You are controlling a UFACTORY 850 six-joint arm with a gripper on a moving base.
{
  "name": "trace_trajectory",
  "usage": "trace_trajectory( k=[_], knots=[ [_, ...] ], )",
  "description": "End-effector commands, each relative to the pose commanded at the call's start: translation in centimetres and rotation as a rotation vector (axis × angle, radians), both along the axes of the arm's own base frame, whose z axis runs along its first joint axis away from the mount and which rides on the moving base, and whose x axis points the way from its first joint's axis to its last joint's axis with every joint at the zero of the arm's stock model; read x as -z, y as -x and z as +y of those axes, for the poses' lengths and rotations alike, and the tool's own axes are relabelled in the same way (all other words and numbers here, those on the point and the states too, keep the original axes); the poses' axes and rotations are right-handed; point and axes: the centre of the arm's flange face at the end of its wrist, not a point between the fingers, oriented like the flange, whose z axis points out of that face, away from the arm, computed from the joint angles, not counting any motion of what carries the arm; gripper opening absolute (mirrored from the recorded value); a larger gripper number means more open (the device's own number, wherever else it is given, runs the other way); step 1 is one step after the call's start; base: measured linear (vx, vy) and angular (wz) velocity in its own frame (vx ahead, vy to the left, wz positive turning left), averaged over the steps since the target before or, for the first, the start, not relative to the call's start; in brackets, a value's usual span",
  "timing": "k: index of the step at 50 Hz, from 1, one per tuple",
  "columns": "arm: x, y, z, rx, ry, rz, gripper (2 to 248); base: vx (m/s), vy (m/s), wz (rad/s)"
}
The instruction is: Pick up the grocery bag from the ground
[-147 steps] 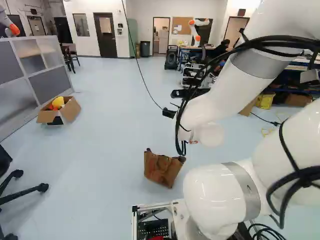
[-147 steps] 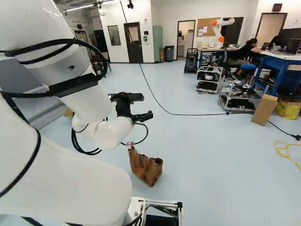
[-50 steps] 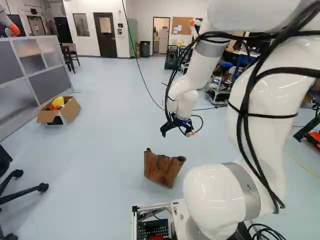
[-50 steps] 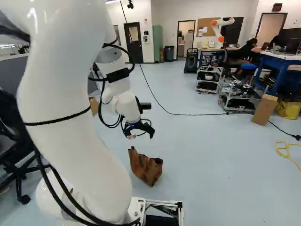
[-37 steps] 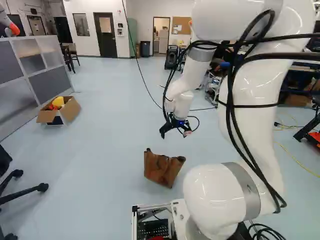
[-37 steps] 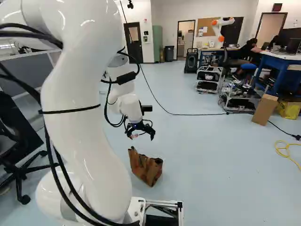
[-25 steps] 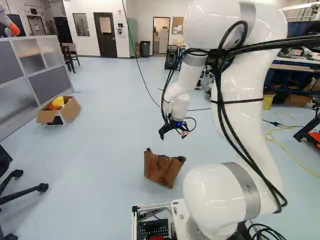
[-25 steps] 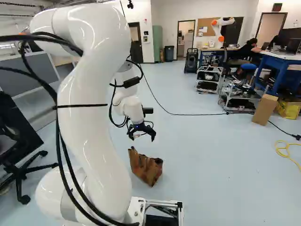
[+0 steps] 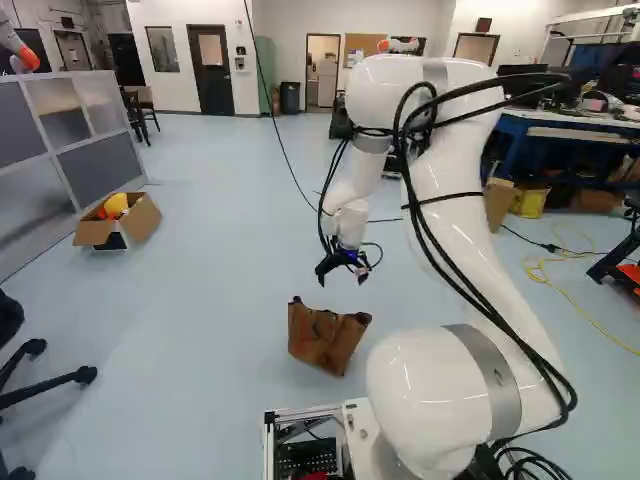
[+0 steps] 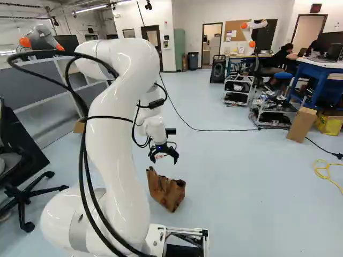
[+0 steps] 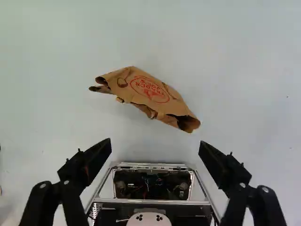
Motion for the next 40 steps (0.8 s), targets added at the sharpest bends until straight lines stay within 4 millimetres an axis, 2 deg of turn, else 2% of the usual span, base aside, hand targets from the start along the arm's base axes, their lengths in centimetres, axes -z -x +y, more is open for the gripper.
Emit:
trace_trajectory(
  k=[23,40],
  knots=[
    [6.5,-2.9,0.0,0.004,0.0,0.042,247,0.0,0.0,0.0],
    [11.4,-3.8,0.0,0.297,-0.021,0.076,247,0.0,0.0,0.0]
  ],
)
